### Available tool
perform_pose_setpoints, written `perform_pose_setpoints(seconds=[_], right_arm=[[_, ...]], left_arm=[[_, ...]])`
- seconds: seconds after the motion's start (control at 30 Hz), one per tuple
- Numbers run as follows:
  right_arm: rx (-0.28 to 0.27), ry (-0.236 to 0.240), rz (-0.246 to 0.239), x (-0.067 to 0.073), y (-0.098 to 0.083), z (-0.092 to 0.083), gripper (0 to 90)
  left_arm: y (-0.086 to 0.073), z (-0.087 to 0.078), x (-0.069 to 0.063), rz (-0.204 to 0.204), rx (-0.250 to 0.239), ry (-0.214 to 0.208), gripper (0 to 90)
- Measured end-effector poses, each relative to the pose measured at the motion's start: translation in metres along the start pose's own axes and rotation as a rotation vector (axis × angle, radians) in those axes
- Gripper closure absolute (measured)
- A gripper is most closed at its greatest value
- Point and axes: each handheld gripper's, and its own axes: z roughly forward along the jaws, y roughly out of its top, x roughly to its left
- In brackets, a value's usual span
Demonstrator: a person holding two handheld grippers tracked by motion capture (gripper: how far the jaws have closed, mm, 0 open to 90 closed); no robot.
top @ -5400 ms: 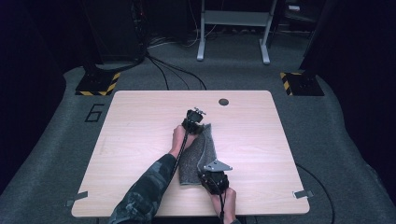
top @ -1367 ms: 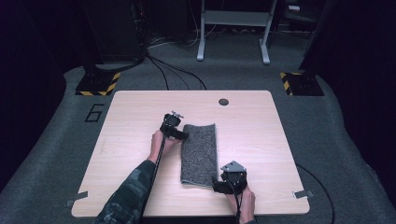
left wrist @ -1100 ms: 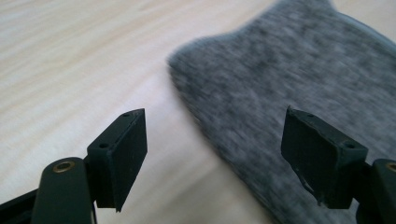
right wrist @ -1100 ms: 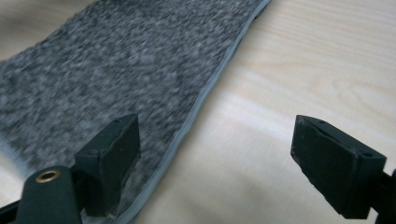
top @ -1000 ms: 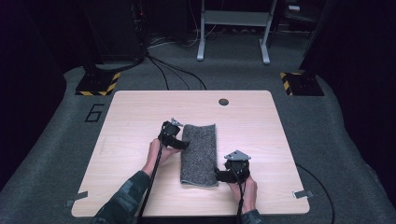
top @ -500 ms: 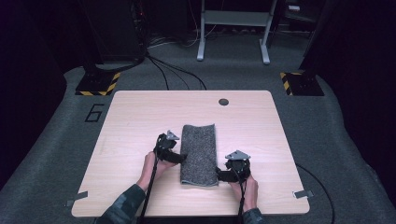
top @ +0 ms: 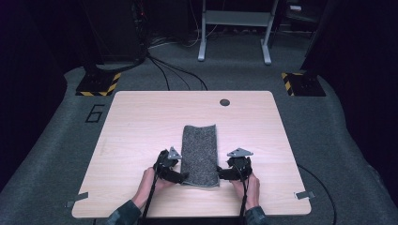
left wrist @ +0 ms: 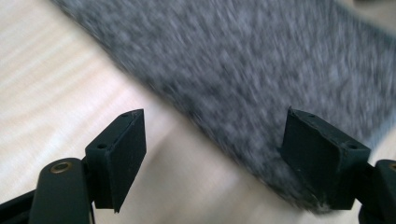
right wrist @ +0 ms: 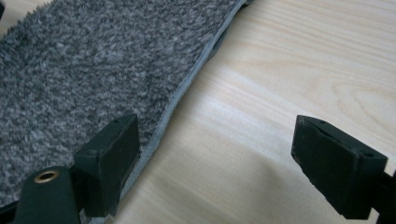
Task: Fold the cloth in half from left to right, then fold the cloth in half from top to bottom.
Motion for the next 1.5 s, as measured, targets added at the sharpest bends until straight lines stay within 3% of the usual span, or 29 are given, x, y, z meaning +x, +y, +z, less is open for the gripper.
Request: perform_pose_setpoints(seconds=[0.1, 0.17, 0.27, 0.4, 0.53, 0.8, 0.9, 1.1, 1.23, 1.37, 1.5], right_arm=[[0.002, 0.02, 0.003, -0.007, 0.006, 0.002, 14.9], [-0.002, 0.034, 0.025, -0.01, 0.012, 0.004, 14.9], [-0.002, 0.053, 0.012, -0.016, 0.022, 0.009, 14.9], [-0.012, 0.104, 0.05, -0.023, 0.039, 0.015, 15.0], [-0.009, 0.129, 0.036, -0.029, 0.056, 0.028, 15.4], [0.035, 0.16, 0.051, -0.037, 0.087, 0.057, 17.8], [0.056, 0.146, 0.028, -0.039, 0.096, 0.07, 19.0], [0.1, 0.139, 0.041, -0.042, 0.106, 0.089, 21.7], [0.114, 0.125, 0.059, -0.044, 0.11, 0.098, 29.6], [0.115, 0.083, 0.049, -0.042, 0.11, 0.105, 35.7], [0.116, 0.075, 0.047, -0.042, 0.11, 0.109, 41.9]], left_arm=[[-0.003, -0.002, -0.005, 0.016, -0.005, -0.009, 21.2], [-0.002, -0.006, 0.002, -0.025, -0.045, -0.036, 20.1], [0.005, -0.007, 0.023, -0.099, -0.083, -0.056, 18.1], [0.015, -0.001, 0.054, -0.176, -0.107, -0.071, 15.3], [0.029, 0.008, 0.074, -0.209, -0.117, -0.066, 15.6], [0.06, 0.037, 0.101, -0.233, -0.084, -0.054, 14.8], [0.067, 0.047, 0.11, -0.252, -0.073, -0.033, 15.5], [0.075, 0.061, 0.123, -0.289, -0.052, 0.015, 20.5], [0.078, 0.065, 0.126, -0.291, -0.066, 0.044, 24.2], [0.081, 0.068, 0.124, -0.269, -0.061, 0.064, 28.0], [0.084, 0.069, 0.12, -0.235, -0.051, 0.082, 37.7]])
